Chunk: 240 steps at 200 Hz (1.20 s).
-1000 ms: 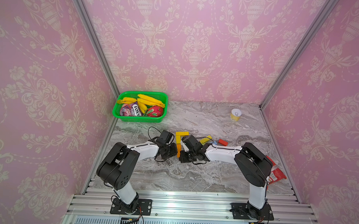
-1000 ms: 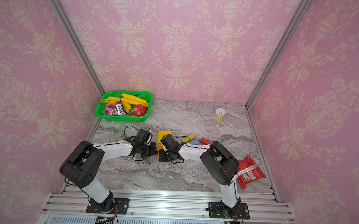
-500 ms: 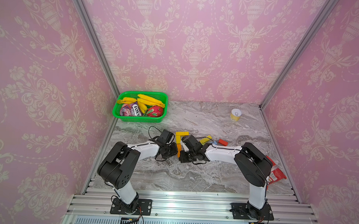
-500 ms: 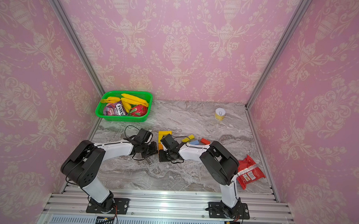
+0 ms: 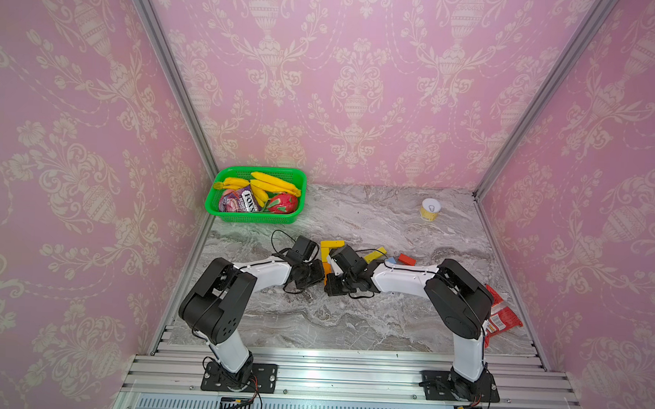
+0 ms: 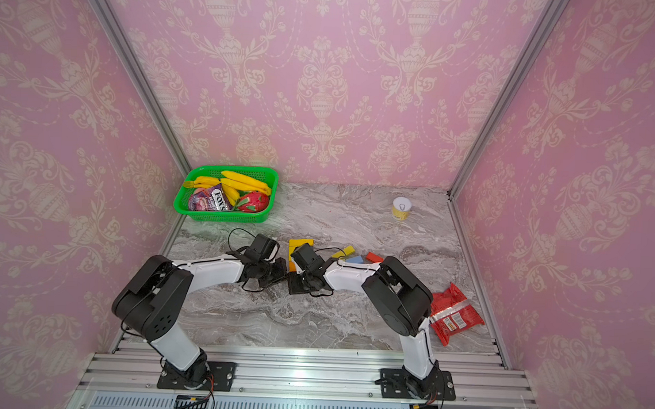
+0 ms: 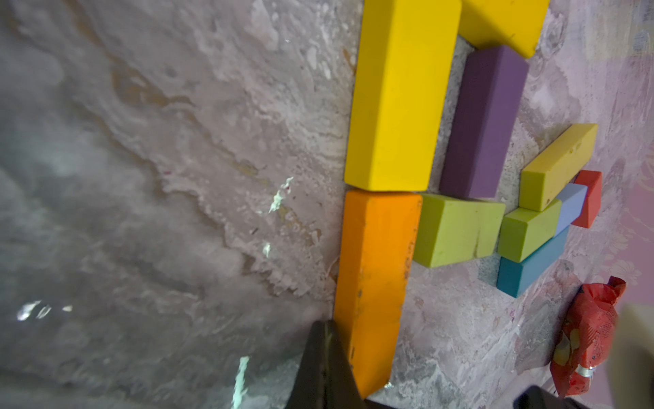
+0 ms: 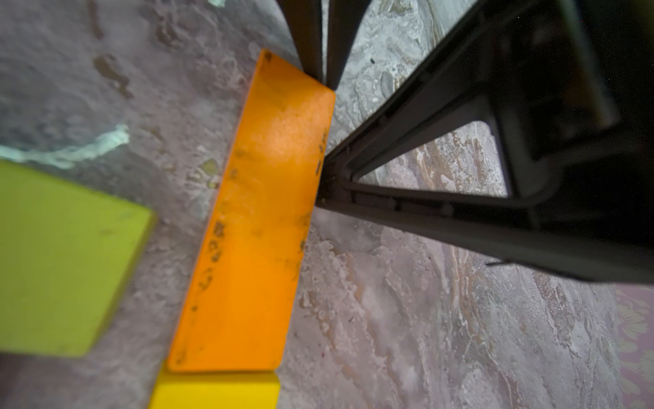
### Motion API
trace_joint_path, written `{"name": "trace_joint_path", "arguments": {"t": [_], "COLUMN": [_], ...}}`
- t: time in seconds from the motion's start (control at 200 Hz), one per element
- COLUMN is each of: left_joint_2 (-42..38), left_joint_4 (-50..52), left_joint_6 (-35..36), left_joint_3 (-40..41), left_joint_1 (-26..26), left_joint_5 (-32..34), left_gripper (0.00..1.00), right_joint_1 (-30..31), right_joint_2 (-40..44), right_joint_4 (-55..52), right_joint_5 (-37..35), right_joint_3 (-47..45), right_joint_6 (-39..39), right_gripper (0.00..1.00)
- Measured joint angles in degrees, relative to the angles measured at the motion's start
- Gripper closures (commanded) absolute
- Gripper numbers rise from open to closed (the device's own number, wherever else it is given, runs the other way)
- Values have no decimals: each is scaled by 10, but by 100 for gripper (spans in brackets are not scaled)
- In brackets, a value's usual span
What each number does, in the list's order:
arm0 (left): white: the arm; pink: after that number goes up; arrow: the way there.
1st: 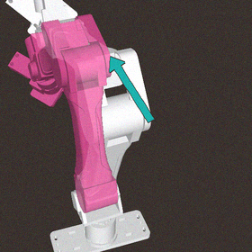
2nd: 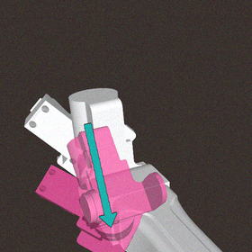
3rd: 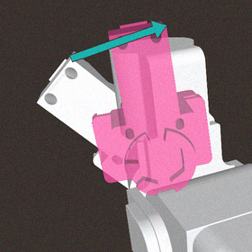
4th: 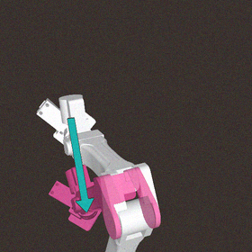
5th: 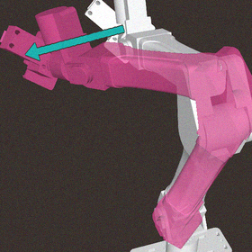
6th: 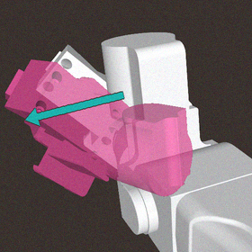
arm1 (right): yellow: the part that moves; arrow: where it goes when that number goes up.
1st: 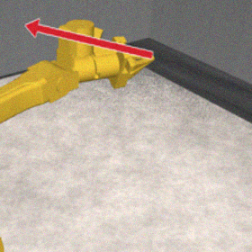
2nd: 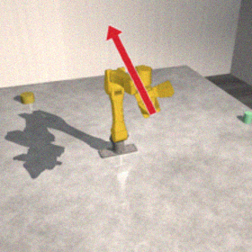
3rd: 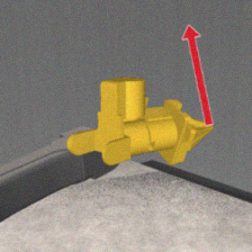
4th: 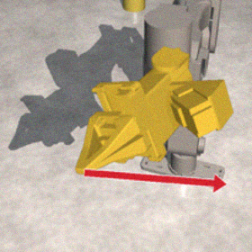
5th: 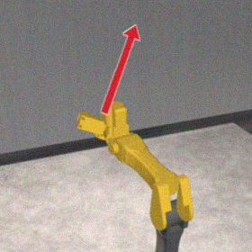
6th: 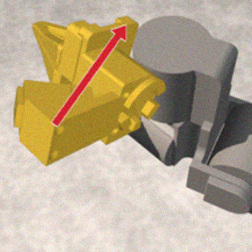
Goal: Assemble the letter p with building blocks
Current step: Assemble the building block at the center of the board.
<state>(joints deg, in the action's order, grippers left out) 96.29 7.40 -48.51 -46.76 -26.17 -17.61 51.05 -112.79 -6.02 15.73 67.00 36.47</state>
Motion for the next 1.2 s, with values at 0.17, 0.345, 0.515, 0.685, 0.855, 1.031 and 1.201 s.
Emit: {"name": "trace_joint_path", "arguments": {"t": [0.17,0.345,0.515,0.685,0.855,1.031,1.201], "left_joint_2": [2,0,-19,-50,-64,-68,-68], "left_joint_4": [0,0,24,42,46,45,42], "left_joint_6": [0,0,3,13,16,17,17], "left_joint_3": [-2,-1,3,3,4,10,12], "left_joint_1": [0,0,9,29,36,36,36], "left_joint_5": [0,4,31,46,51,56,55], "left_gripper": [100,100,100,100,100,100,100], "right_joint_1": [0,0,0,0,0,15,-18], "right_joint_2": [0,-5,-5,-5,2,93,168], "right_joint_4": [0,0,0,5,31,36,-2], "right_joint_5": [1,2,2,4,5,-43,-69], "right_joint_3": [0,7,7,6,-14,-94,-72], "right_joint_6": [0,0,0,0,-4,-39,-67], "right_gripper": [90,91,90,91,90,64,53]}}
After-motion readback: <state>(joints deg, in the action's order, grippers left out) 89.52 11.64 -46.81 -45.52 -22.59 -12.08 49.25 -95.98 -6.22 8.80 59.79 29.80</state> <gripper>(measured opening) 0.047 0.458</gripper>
